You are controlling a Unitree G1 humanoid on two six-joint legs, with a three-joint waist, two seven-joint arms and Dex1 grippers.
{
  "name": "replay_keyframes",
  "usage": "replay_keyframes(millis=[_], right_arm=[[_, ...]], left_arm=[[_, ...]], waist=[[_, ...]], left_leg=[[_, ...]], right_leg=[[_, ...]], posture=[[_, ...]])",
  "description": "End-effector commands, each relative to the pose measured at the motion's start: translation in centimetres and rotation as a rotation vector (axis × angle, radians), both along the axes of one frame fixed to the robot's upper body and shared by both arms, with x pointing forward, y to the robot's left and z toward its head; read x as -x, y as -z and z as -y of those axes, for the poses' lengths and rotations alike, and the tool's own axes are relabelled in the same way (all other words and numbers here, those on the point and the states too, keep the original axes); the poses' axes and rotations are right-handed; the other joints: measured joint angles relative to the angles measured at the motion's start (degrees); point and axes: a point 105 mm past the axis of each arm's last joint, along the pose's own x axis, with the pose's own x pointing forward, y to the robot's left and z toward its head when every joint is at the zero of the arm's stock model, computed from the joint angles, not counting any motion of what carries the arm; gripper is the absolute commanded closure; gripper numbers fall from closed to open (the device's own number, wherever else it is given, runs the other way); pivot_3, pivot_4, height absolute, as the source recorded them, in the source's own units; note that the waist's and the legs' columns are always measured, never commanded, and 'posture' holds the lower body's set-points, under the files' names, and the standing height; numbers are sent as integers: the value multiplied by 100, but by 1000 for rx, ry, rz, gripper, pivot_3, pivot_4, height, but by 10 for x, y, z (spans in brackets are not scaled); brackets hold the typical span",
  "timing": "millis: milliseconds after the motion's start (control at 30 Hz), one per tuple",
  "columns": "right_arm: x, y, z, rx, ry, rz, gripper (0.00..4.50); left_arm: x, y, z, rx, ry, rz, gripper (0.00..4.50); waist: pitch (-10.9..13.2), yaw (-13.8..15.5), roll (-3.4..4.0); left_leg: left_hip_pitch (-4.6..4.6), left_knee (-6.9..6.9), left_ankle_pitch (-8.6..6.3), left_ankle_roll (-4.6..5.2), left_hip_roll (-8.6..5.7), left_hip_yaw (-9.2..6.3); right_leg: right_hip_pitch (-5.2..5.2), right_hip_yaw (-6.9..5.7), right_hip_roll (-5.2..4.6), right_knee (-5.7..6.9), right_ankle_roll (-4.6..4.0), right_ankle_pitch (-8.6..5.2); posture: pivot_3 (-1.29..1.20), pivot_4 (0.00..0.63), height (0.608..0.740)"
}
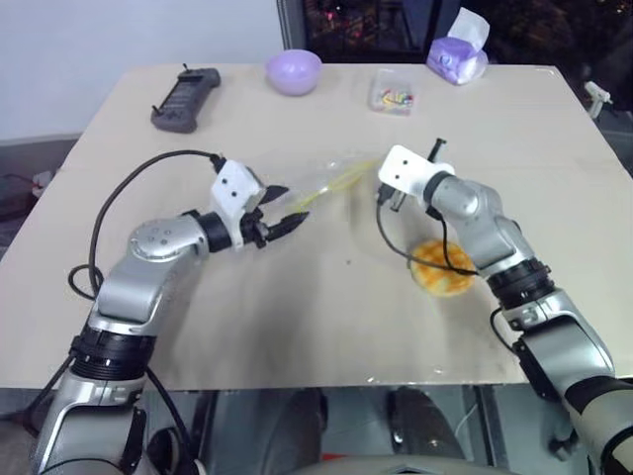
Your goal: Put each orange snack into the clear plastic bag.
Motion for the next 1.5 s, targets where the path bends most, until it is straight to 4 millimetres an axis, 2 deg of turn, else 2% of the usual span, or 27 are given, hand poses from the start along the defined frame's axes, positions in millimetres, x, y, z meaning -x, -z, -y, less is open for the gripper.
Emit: replay_keyframes(millis=[33,167,333,633,800,933,1167,1300,1500], right_arm=[[3,-21,-8,-12,-23,64,4500],[3,-18,-9,-8,-24,58,4500],[3,-17,-11,-10,-27,55,4500],[2,-17,-14,-3,-20,71,4500],[3,-8,-26,1,8,83,4500],[5,-8,-31,-8,11,86,4500],[7,-6,-35,-16,3,81,4500],[8,-5,-37,-15,-5,79,4500],[8,-4,-36,-12,-9,76,4500]], left_arm=[[8,-33,10,97,60,113,1466],[11,-32,11,102,76,88,1466],[8,-12,10,-33,47,68,1466],[5,-3,15,-122,-19,72,1466],[19,-4,35,-209,-19,63,1466],[11,-5,25,-313,-127,91,1466],[5,-15,6,-391,-291,101,1466],[4,-20,1,-404,-348,99,1466],[9,-21,5,-410,-339,92,1466]], waist=[[0,-8,-1],[0,-43,0],[0,-36,0],[0,-32,0],[-1,-37,0],[-1,-27,0],[-1,-28,0],[-1,-26,0],[-1,-26,0]], left_leg=[[-2,4,0,0,0,-1],[4,3,0,0,4,-1],[4,4,0,1,3,1],[4,4,0,1,2,0],[5,5,0,1,3,1],[6,8,1,0,3,0],[8,21,1,-1,3,0],[8,26,1,-1,3,-1],[9,38,1,-1,3,-1]], right_leg=[[0,-1,0,0,0,0],[0,1,5,7,0,0],[0,2,5,8,0,0],[0,2,5,9,0,0],[0,4,6,12,0,0],[0,4,7,19,0,0],[0,6,10,35,0,0],[0,6,10,40,0,0],[0,7,11,56,0,0]], posture=[[0,150,740],[0,150,740],[0,150,740],[0,150,740],[0,150,740],[0,150,740],[0,150,740],[0,150,740],[0,150,740]])
